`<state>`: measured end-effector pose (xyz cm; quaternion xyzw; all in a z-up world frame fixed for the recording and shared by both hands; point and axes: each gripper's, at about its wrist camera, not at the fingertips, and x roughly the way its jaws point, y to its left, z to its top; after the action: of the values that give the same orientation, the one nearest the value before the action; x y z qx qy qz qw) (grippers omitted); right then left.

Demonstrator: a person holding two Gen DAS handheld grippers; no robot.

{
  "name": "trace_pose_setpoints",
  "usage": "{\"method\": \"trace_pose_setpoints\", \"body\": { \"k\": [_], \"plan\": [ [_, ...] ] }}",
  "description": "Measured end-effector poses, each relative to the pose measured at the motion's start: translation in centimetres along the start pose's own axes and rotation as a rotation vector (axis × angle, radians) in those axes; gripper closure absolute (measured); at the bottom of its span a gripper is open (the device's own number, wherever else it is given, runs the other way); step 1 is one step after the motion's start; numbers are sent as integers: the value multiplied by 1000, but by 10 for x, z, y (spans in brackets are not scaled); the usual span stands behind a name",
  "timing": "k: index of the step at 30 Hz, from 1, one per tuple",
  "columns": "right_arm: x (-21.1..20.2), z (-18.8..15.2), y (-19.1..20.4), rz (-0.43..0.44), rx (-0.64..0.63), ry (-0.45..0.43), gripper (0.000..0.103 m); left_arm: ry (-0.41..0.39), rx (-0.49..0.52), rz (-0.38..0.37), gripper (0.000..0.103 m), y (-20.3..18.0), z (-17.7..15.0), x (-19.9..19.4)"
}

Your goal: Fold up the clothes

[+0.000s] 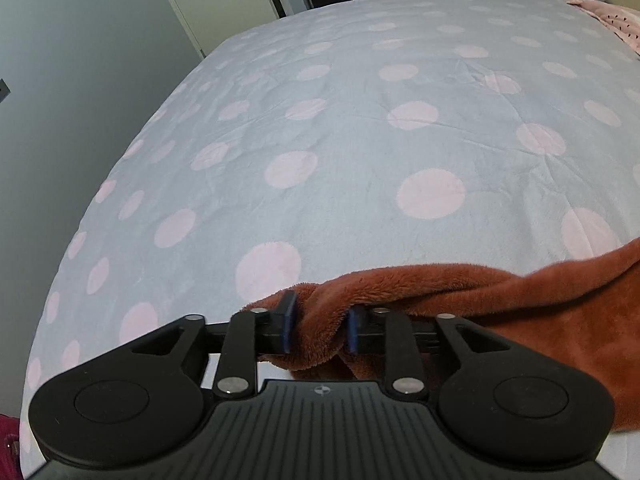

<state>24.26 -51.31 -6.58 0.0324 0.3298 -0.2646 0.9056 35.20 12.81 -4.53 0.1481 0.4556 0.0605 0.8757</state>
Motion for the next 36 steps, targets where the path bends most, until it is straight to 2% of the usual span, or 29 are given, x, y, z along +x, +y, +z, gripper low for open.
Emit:
{"method": "trace_pose_setpoints", "body": {
  "k": [2, 4, 7, 8, 10, 12, 16, 20, 24, 28, 31, 34, 36],
  "plan": [
    [-1, 0, -2, -1, 9, 7, 38, 0, -20, -19, 68, 5, -4, -4],
    [-7, -1, -6, 8, 29, 19, 39, 2, -49, -58, 54, 11, -8, -11],
    [-27, -7, -14, 44, 78, 27, 38, 10, -54, -107, 49, 17, -16, -24],
    [-35, -10, -16, 60, 91, 30, 38, 5, -52, -115, 47, 17, -16, -29],
    [-52, -16, -19, 91, 105, 40, 38, -18, -50, -122, 34, 20, -19, -43],
    [-71, -23, -21, 121, 119, 49, 37, -58, -48, -101, 30, 23, -17, -57],
    [-112, -39, -28, 203, 181, 85, 37, -108, -86, -48, 30, 36, -6, -79],
    [-155, -55, -38, 298, 288, 151, 37, -135, -150, -77, 30, 46, -7, -98],
    [-199, -76, -50, 381, 352, 175, 36, -148, -106, -85, 30, 40, -22, -110],
    [-230, -105, -63, 387, 366, 203, 36, -147, -79, -129, 30, 37, -47, -117],
    [-244, -130, -76, 396, 437, 235, 36, -154, -62, -112, 30, 39, -65, -113],
    [-253, -149, -83, 414, 505, 261, 35, -130, -137, -115, 30, 51, -79, -98],
    [-258, -155, -80, 418, 498, 261, 36, -106, -216, -134, 30, 62, -85, -85]
  ]
}}
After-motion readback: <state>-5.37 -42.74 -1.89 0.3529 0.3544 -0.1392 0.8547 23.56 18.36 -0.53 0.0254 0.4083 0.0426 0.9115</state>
